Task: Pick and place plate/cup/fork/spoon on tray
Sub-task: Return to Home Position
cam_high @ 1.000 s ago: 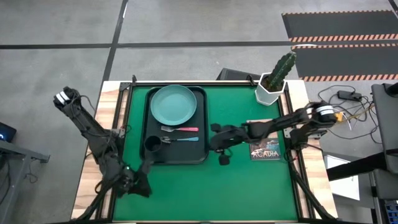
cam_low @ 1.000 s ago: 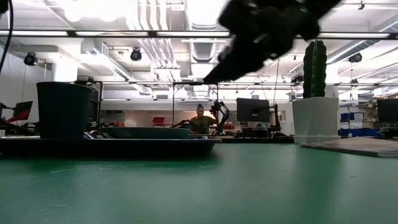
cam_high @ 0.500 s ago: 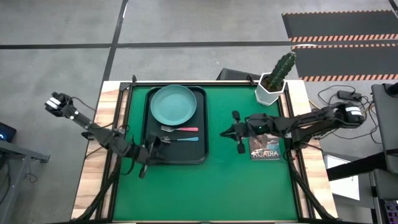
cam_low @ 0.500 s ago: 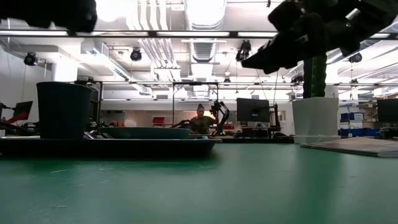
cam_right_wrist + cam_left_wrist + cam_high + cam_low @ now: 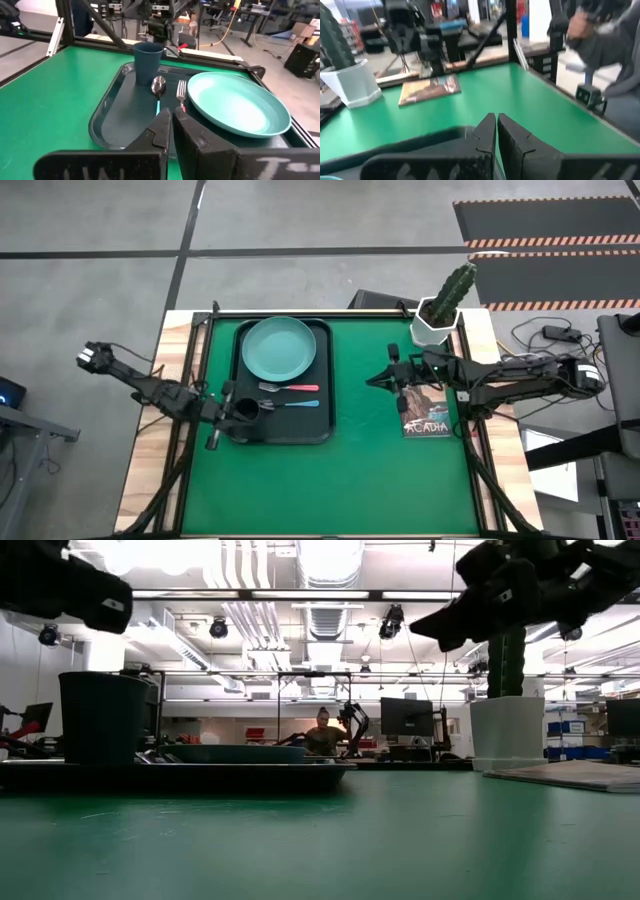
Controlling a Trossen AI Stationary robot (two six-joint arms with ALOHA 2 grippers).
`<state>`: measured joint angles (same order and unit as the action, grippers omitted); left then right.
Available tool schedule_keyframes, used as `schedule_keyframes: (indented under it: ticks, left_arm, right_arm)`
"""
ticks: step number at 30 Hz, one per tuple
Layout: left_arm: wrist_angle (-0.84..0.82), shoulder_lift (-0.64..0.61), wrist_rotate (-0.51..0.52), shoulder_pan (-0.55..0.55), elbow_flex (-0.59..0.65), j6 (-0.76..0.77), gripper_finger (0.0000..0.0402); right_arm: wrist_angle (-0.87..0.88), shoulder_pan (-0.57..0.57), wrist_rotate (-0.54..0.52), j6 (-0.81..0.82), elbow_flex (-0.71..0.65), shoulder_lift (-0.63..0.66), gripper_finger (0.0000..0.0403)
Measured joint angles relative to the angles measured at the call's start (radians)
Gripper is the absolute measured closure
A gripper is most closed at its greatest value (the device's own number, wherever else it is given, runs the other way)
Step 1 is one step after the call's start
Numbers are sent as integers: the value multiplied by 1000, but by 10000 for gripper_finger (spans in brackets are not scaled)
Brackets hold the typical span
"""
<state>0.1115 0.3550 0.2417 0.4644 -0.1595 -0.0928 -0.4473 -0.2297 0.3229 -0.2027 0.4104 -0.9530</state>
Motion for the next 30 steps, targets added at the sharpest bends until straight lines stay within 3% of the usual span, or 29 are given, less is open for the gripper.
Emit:
schedule_keyframes:
  ticks: [8, 14, 22, 30]
  left_arm:
    - [-44, -239, 1, 0, 97, 9, 402]
    - [-76, -343, 1, 0, 139, 5, 402]
    - [-67, -334, -1, 0, 148, 1, 401]
    - [-31, -318, 2, 0, 151, 4, 402]
  right_arm:
    - [2, -5, -1, -19, -125, 161, 392]
    - [3, -10, -9, -17, -218, 324, 392]
    - [92, -20, -85, -17, -291, 535, 392]
    - [286, -20, -88, -4, -302, 728, 392]
